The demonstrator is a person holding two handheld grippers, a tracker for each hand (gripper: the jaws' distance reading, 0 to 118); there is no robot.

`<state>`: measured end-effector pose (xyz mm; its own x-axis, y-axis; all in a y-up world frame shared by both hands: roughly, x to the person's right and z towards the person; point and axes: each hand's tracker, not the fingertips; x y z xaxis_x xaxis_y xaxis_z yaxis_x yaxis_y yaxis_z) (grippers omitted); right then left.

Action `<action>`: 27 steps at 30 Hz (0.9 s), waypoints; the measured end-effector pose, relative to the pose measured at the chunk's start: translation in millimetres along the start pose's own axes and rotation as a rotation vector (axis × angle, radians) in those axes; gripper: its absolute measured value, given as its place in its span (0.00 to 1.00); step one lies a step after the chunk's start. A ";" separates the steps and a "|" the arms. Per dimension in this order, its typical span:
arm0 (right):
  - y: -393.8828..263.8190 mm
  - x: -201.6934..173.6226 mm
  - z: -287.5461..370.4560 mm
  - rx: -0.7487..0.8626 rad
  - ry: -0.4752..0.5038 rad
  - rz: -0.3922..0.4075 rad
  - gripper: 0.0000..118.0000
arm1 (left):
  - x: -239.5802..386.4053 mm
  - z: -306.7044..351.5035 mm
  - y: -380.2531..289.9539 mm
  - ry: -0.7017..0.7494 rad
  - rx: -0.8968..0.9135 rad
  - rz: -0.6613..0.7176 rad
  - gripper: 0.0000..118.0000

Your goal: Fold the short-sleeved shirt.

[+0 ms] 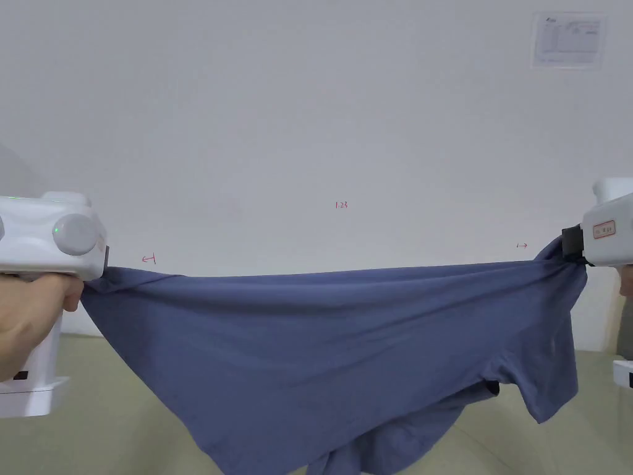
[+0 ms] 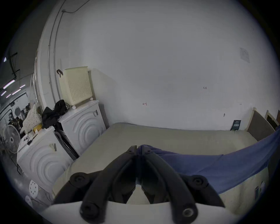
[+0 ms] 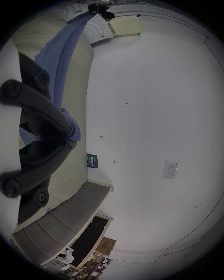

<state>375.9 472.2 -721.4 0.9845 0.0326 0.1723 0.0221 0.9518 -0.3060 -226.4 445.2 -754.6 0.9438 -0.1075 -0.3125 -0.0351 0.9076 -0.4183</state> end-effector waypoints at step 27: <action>-271.9 34.0 92.1 -0.227 0.064 -0.026 0.05 | -24.1 24.1 -266.1 -0.119 -0.278 -0.095 0.03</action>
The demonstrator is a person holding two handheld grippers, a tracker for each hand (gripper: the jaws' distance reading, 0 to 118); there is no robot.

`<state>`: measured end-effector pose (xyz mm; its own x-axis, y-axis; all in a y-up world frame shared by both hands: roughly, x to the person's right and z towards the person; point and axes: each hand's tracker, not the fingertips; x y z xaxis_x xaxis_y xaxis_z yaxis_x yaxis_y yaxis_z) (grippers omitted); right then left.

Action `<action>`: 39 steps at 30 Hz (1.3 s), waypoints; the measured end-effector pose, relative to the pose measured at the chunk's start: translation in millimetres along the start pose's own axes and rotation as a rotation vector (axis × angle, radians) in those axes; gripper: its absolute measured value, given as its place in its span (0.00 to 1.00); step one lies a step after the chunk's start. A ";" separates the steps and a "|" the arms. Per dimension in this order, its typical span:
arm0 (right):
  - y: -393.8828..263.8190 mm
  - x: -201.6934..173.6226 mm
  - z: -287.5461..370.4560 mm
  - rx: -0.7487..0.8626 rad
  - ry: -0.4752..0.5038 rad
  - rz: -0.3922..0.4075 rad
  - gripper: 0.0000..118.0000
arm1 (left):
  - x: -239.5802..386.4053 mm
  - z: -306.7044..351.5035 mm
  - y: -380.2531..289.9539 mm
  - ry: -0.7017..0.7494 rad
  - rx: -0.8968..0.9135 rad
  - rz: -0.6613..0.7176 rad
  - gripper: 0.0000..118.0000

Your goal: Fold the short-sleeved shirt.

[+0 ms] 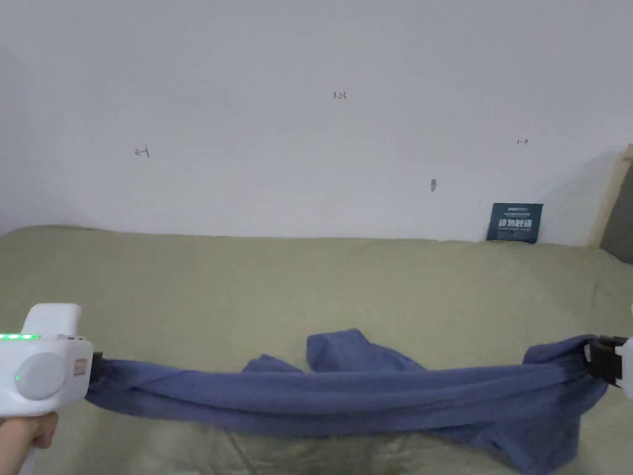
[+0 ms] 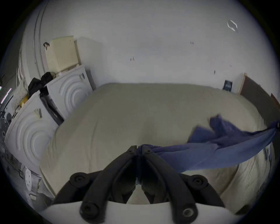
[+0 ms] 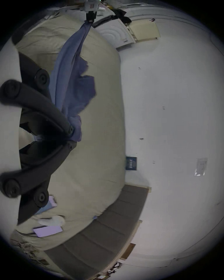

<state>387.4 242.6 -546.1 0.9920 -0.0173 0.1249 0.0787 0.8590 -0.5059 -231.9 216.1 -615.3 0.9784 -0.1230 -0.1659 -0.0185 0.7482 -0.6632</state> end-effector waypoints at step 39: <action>-139.0 -140.6 197.9 0.316 0.038 0.041 0.01 | 74.4 235.0 -173.5 -0.158 0.460 -0.009 0.00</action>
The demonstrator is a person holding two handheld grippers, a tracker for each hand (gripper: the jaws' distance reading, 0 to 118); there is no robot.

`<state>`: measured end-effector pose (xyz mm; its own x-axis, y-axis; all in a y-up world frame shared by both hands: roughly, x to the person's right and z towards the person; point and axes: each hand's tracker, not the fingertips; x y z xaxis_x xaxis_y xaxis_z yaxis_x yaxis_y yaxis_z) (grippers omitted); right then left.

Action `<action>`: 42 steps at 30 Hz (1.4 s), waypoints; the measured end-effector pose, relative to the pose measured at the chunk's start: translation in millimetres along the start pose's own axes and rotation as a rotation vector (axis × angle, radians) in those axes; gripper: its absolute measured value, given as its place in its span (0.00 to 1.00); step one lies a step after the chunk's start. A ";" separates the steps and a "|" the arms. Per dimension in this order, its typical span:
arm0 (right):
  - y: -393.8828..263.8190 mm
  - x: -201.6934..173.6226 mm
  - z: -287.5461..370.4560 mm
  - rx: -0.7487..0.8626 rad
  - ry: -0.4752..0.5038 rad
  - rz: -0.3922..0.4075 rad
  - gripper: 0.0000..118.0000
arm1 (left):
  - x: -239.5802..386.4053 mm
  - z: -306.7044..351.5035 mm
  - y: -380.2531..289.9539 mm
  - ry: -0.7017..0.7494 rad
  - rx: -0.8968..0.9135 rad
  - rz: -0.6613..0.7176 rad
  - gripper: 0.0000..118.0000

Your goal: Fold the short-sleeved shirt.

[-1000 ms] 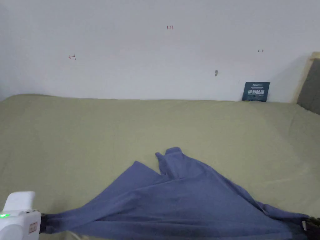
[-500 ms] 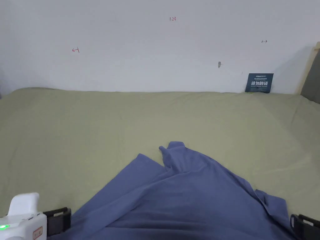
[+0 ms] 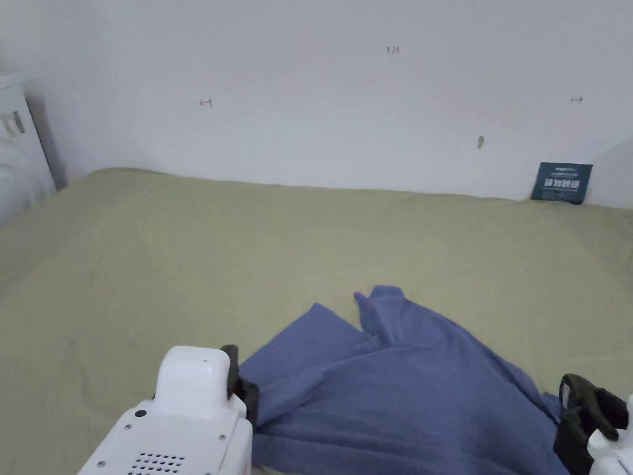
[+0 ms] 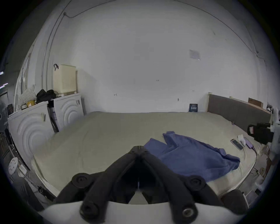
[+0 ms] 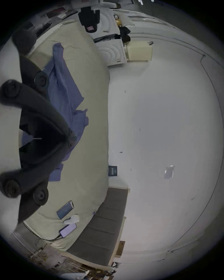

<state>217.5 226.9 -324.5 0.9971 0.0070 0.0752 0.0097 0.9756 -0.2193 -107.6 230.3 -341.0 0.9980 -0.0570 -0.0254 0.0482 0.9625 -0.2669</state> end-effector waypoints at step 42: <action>-70.4 -36.8 -68.7 -0.325 0.101 0.052 0.01 | -151.5 -171.9 -123.2 -0.022 -0.690 0.109 0.01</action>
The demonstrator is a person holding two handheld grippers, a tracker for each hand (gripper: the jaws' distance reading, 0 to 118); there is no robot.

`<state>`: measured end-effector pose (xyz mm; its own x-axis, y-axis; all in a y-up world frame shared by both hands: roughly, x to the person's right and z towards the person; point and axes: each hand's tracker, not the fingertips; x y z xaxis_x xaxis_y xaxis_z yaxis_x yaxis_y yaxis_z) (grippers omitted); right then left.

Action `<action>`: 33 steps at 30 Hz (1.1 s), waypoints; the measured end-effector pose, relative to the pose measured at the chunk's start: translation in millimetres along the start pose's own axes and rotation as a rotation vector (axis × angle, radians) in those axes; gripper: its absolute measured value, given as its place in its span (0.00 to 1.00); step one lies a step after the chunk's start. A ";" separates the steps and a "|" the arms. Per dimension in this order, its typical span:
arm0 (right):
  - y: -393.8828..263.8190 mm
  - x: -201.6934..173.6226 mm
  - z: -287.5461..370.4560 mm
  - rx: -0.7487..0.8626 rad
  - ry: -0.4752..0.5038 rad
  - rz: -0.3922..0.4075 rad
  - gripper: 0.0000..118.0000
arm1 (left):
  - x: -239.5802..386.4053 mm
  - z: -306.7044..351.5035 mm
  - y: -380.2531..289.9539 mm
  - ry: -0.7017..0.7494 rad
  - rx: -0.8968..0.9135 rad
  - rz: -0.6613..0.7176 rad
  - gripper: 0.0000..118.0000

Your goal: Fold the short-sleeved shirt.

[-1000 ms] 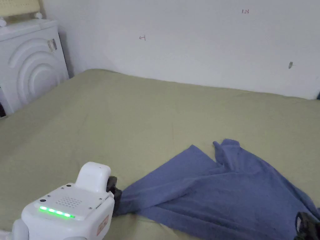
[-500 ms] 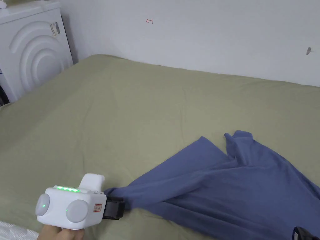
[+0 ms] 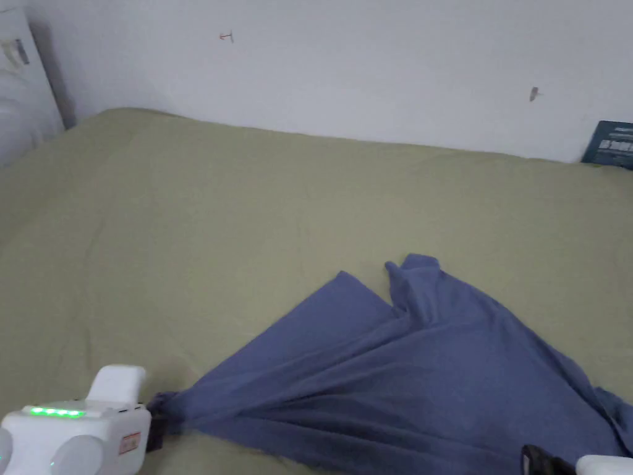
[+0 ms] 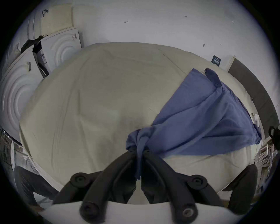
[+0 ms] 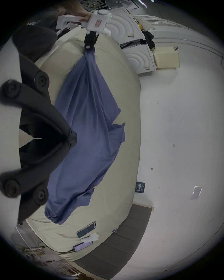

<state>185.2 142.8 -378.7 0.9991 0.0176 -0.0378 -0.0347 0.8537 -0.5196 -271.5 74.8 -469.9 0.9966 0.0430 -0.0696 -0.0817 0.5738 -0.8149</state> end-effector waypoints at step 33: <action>142.5 119.5 -357.9 -0.481 0.060 0.144 0.03 | 21.8 -0.4 7.7 -0.003 -0.042 0.037 0.01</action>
<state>291.4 80.3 -762.8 0.9808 0.0758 -0.1797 -0.1931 0.5076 -0.8397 -250.4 79.8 -477.9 0.9930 0.0657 -0.0982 -0.1181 0.5374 -0.8350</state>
